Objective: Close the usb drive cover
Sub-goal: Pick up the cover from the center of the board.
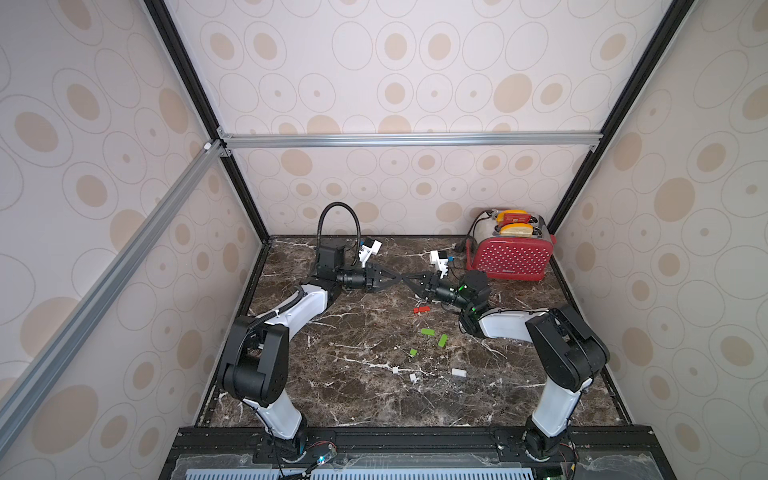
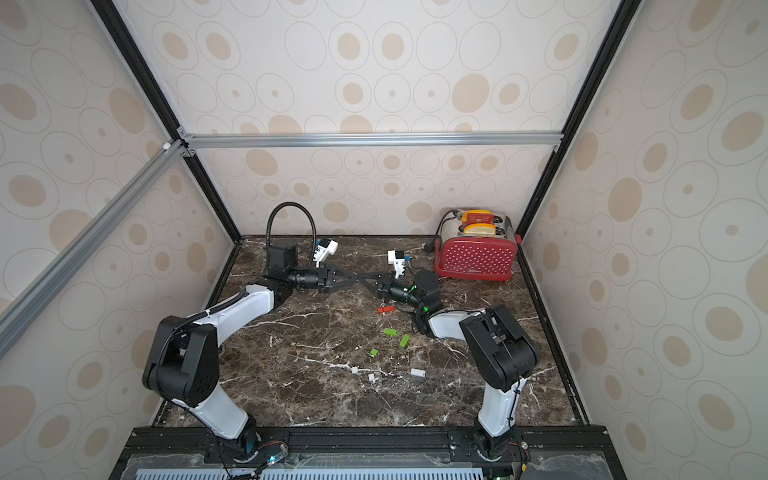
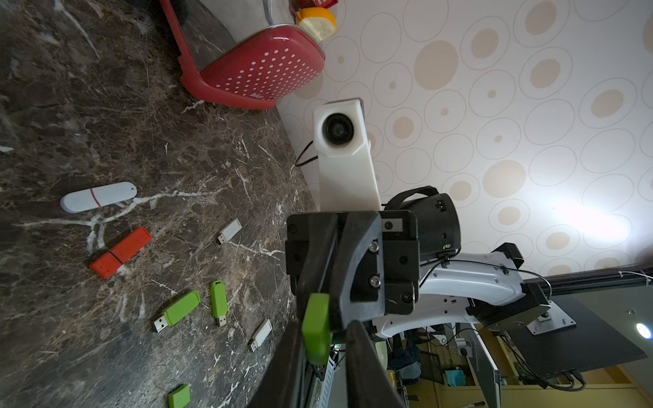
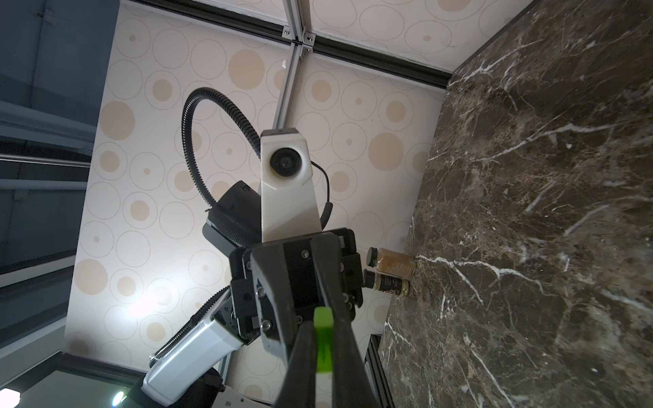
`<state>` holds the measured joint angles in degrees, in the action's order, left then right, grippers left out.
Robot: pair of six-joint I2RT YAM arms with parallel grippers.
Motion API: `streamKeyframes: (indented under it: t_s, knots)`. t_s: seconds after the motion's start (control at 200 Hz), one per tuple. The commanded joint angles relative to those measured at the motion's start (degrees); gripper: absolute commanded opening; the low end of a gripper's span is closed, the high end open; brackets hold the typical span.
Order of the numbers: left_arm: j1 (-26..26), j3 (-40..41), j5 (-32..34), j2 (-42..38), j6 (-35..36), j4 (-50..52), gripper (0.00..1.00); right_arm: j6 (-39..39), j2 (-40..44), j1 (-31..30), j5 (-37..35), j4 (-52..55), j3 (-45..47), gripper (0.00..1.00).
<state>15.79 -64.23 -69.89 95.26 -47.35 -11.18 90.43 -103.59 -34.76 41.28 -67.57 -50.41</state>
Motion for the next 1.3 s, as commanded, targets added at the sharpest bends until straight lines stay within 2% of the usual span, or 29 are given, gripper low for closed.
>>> streamKeyframes:
  t_s: [0.0, 0.155, 0.22, 0.3, 0.461, 0.871, 0.987, 1.067, 1.222, 1.297]
  knots:
    - [0.2, -2.5, -1.0, 0.5, 1.2, -0.7, 0.17, -0.1, -0.9, -0.4, -0.3, -1.2, 0.2, 0.00]
    - [0.2, -3.0, -1.0, 0.8, 1.2, -0.4, 0.16, -0.1, -0.7, -0.4, -0.3, -1.3, 0.4, 0.00]
    - [0.1, -3.2, -0.9, 0.7, 1.8, 0.4, 0.24, -0.2, -0.5, -0.5, -0.4, -1.3, 0.6, 0.00]
    - [0.1, -3.3, -0.6, 0.6, 2.8, 1.9, 0.26, -0.3, -0.5, -0.4, -0.3, -1.1, 0.7, 0.00]
    - [0.1, -3.6, -0.9, 0.7, 2.6, 1.6, 0.18, -0.3, -0.6, -0.5, -0.1, -0.9, 0.8, 0.00]
    - [-0.6, -3.9, -0.4, 1.2, 2.4, 1.8, 0.07, -0.5, -0.6, -0.4, 0.3, -0.6, 1.1, 0.00]
    - [-0.6, -4.3, -0.3, 1.1, 4.7, 5.4, 0.03, -0.8, -0.5, -0.5, 0.6, -0.2, 0.8, 0.00]
    - [-0.6, -4.2, 1.1, 1.1, 5.4, 6.8, 0.03, -1.0, -0.2, -0.4, 0.7, 0.1, 0.8, 0.08]
    - [-1.2, -3.4, 1.4, 0.2, 8.4, 11.9, 0.02, -2.6, 1.6, 0.4, 1.5, 0.9, 0.8, 0.35]
    - [-2.6, -1.6, 2.2, -1.6, 9.1, 13.4, 0.00, -5.3, 3.9, 2.1, 3.4, 3.7, 1.4, 0.45]
